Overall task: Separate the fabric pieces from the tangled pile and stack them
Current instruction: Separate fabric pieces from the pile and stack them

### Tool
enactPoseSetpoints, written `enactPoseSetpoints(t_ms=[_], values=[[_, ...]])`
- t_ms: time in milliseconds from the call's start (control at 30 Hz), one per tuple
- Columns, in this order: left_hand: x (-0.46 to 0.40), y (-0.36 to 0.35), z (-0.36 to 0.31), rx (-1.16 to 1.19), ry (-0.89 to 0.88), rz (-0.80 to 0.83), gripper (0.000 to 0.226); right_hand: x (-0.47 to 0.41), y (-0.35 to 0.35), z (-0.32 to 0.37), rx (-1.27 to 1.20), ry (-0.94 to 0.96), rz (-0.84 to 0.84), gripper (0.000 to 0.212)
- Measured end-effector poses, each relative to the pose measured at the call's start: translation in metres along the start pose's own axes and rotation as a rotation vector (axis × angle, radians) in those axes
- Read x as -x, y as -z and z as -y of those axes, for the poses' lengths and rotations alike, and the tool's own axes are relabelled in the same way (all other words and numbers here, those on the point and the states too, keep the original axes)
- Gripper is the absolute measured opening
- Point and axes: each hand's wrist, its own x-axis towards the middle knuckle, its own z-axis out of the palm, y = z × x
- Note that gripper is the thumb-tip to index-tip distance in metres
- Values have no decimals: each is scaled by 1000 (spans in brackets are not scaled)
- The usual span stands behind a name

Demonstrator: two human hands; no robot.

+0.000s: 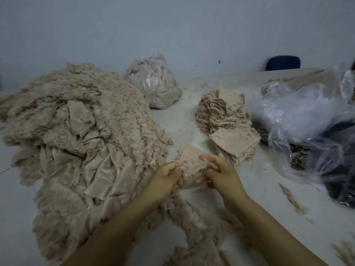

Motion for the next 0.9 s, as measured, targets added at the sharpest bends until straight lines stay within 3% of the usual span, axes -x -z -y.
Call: enactPoseSetpoints(t_ms=[67,133,200,300,367,433,533,567,633,667,767,900], values=[[-2,6,-3,-13,-7,39,37,-2,5,-5,452,154,-55,9],[-5,11,-6,6,-23,22,42,-6,6,-12,663,286,-109,24],[-10,19,-4,127,25,-29,43,-10,7,-15,511,291,-127,35],[-16,31,3,228,106,-78,44,-17,15,-14,77,27,-93,37],[-15,33,6,194,119,-100,43,-16,18,-10,-74,-141,39,37],[-15,31,6,169,109,-70,41,-12,15,-4,-110,-185,160,40],[-16,15,0,36,135,113,74,-9,6,-3,-68,-184,200,34],[-18,9,1,-38,112,124,74,-8,3,-2,-7,-191,209,33],[-22,0,1,-83,-18,51,24,-7,1,-1,108,-192,244,31],[-23,-3,0,-37,-46,-6,10,-6,0,-1,124,-194,267,34],[-26,-3,4,125,42,-105,30,-3,2,-1,56,-182,290,34],[-31,11,11,221,171,-221,32,-8,9,-10,-60,-189,236,29]])
